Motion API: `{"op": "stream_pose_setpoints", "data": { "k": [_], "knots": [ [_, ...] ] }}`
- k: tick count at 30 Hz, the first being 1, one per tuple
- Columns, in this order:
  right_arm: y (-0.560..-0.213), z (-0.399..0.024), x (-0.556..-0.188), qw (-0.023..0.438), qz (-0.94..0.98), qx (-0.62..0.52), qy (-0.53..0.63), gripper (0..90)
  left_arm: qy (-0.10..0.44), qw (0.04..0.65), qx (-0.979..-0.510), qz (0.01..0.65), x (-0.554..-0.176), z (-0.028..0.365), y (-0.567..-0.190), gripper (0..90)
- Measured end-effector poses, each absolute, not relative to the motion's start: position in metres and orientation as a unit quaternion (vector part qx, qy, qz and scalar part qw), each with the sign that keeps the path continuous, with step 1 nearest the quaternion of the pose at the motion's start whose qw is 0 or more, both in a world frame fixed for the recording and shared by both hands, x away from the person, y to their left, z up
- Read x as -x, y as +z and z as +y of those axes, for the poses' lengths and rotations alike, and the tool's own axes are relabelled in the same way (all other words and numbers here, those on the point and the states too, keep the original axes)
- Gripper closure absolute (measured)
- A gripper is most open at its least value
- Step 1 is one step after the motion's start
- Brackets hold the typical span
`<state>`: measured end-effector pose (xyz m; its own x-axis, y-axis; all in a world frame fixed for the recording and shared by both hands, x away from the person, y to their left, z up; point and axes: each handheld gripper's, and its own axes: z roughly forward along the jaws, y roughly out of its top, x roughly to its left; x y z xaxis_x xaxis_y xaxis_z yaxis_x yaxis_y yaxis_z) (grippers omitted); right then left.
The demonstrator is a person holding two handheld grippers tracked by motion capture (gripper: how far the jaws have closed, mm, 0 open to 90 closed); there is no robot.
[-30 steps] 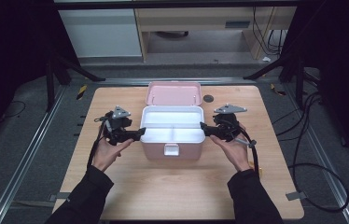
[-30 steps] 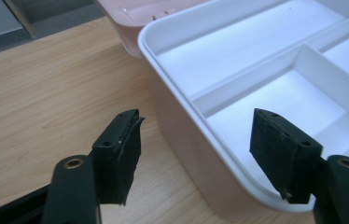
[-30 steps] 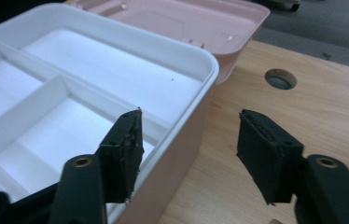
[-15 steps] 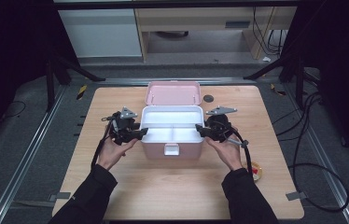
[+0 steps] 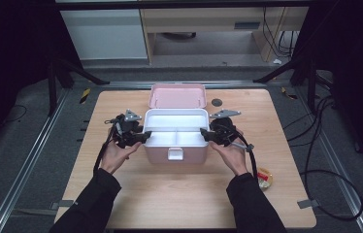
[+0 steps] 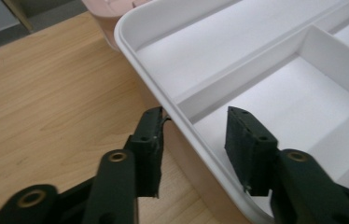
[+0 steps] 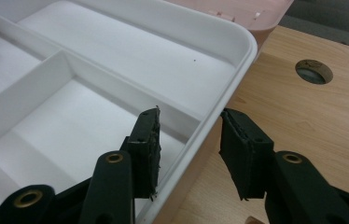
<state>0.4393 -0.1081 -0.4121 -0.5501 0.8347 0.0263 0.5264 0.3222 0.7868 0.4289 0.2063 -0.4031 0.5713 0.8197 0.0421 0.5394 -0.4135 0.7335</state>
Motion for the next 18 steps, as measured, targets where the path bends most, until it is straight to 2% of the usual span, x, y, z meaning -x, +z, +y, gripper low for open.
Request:
{"op": "stream_pose_setpoints", "data": {
  "k": [3,7,10,12,18],
  "knots": [
    [-0.408,-0.110,-0.436,0.216,0.787,-0.425,0.393,45.9,0.203,0.357,-0.818,0.402,-0.428,0.209,-0.400,45.2],
    [-0.400,-0.118,-0.434,0.229,0.780,-0.419,0.405,40.4,0.232,0.366,-0.821,0.373,-0.425,0.214,-0.392,40.5],
    [-0.392,-0.128,-0.434,0.227,0.786,-0.404,0.409,36.0,0.231,0.375,-0.833,0.335,-0.424,0.218,-0.385,36.2],
    [-0.390,-0.130,-0.434,0.233,0.788,-0.396,0.409,36.0,0.241,0.369,-0.837,0.325,-0.425,0.221,-0.379,36.2],
    [-0.376,-0.136,-0.443,0.229,0.810,-0.351,0.410,35.6,0.210,0.372,-0.850,0.310,-0.436,0.228,-0.363,31.9]
  ]
}}
